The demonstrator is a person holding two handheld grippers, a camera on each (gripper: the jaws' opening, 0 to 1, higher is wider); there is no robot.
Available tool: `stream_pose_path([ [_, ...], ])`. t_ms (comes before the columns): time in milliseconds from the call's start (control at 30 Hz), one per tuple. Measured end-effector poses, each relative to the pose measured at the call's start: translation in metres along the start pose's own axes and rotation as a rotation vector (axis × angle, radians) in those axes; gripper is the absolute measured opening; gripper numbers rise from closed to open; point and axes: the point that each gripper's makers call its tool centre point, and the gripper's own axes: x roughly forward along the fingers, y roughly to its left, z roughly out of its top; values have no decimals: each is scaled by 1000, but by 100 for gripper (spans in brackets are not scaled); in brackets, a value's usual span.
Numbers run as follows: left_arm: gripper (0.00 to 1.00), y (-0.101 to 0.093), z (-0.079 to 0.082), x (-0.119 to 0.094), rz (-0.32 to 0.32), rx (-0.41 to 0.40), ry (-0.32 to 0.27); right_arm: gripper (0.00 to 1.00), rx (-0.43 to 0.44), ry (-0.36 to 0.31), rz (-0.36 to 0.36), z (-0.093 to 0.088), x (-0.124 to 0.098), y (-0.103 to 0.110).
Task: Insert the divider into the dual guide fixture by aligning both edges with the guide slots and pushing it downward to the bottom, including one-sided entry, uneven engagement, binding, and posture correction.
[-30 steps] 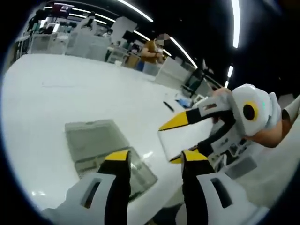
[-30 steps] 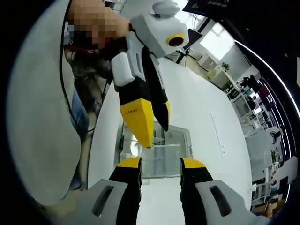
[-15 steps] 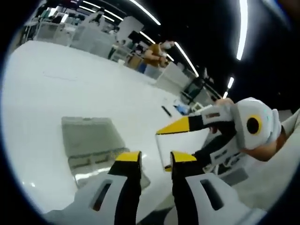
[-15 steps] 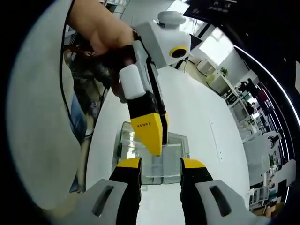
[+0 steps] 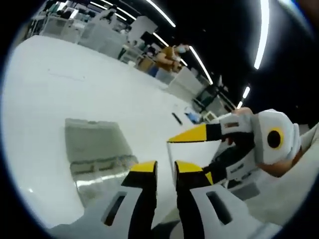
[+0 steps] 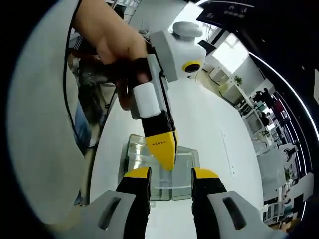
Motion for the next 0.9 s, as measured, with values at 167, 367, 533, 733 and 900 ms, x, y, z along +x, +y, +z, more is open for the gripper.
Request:
stream_pose_path([
  [167,6,-1,-1,0,-4,-9,6,27,-5,1,-1,0,1,0],
  [367,3,-2,-3,0,-12,-16,17,27,-12,2,0,1,2,1],
  [533,0,-4,-4,0,-24,-22,26,27,-16,4,1,1,2,1],
  [733,0,-5,-5,-1,-26,-37,33,27,-22,2,-1,2,1,2],
  [900,0,-5,-5,-2,-25,-59,33,28,-37,2,-9,3,1,2],
])
